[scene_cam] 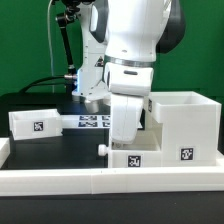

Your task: Assemble drawer

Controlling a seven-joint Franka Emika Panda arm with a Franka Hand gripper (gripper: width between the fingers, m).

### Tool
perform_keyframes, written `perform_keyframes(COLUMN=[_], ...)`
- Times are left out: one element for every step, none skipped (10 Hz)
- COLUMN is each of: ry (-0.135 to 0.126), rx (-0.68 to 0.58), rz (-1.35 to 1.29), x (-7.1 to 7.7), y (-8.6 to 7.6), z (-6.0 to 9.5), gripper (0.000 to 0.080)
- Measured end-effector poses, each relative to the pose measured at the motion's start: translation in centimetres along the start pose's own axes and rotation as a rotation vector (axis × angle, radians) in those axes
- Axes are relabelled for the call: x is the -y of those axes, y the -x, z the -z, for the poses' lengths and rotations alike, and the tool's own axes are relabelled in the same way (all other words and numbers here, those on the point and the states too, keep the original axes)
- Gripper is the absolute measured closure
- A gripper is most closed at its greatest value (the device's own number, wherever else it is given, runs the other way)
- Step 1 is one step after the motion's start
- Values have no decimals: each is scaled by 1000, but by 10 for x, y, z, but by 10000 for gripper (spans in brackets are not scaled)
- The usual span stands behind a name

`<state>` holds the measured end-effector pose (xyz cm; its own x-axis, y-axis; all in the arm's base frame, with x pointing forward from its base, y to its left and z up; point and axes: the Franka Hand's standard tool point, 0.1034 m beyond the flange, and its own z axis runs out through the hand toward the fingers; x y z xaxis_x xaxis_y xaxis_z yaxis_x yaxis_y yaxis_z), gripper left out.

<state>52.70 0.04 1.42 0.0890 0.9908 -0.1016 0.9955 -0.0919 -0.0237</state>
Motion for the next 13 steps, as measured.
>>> perform_keyframes(ry=[-3,-3,-4,-7,-6,-6,-14,-11,-11,-11,-16,-16,-15], rx=[1,1,1,1,3,10,17,17,17,17,20,21,22], rz=[-1,-1,-1,37,45,65,73,68,67,67,75,79,88], x=[1,1,1,2,2,3,3,2,2,2,2,2,2], y=[1,1,1,6,5,4,4,6,6,6,4,3,0], z=[0,-1,-1,-3,-3,-3,-2,-2,-2,-2,-2,-2,-2], gripper=[757,757,757,757,757,757,757,757,757,757,757,757,757])
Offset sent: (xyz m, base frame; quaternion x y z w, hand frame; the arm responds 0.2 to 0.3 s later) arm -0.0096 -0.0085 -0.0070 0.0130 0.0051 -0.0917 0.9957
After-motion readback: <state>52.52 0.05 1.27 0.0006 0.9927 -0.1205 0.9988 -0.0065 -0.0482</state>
